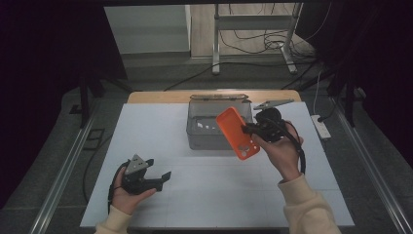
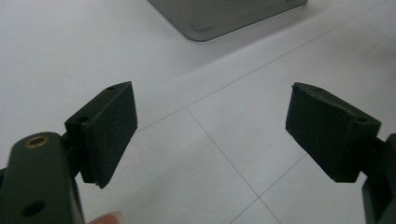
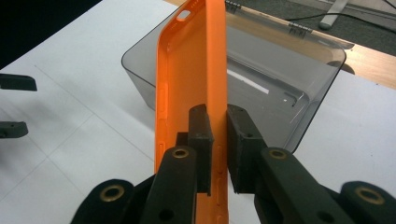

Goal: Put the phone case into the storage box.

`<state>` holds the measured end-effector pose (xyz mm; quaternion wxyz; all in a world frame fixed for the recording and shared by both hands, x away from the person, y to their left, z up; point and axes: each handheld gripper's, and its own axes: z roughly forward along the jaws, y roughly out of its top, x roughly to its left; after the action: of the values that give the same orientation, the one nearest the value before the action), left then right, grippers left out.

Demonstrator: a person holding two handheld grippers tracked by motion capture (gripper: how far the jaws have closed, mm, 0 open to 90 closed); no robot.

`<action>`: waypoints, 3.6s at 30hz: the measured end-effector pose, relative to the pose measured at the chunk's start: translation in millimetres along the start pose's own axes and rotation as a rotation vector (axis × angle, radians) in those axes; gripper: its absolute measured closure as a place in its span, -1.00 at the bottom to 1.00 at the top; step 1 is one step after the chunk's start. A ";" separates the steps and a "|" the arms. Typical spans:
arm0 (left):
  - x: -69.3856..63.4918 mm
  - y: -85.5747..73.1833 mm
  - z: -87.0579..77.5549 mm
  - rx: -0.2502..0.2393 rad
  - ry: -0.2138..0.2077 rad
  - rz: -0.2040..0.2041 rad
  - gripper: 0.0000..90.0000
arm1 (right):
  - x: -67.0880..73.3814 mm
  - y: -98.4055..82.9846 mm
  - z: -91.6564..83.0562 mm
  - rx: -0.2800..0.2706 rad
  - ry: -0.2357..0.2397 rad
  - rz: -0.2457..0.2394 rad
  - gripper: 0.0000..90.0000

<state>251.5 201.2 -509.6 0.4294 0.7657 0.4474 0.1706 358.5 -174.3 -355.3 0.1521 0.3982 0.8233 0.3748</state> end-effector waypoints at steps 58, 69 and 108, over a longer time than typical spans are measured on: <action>0.5 0.0 1.0 0.010 -0.004 0.002 -0.63 | -20.4 50.1 30.5 0.037 -0.165 0.067 0.81; 0.4 0.1 0.5 0.009 -0.005 0.002 -0.63 | -22.3 54.5 39.5 0.053 -0.188 0.078 0.81; 0.9 -0.1 0.7 0.008 -0.007 0.000 -0.63 | -32.5 66.1 68.9 0.112 -0.331 0.139 0.81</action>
<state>252.3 201.7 -510.1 0.4279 0.7681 0.4465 0.1660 452.8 -138.5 -354.4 0.2367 0.5181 0.7772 0.2674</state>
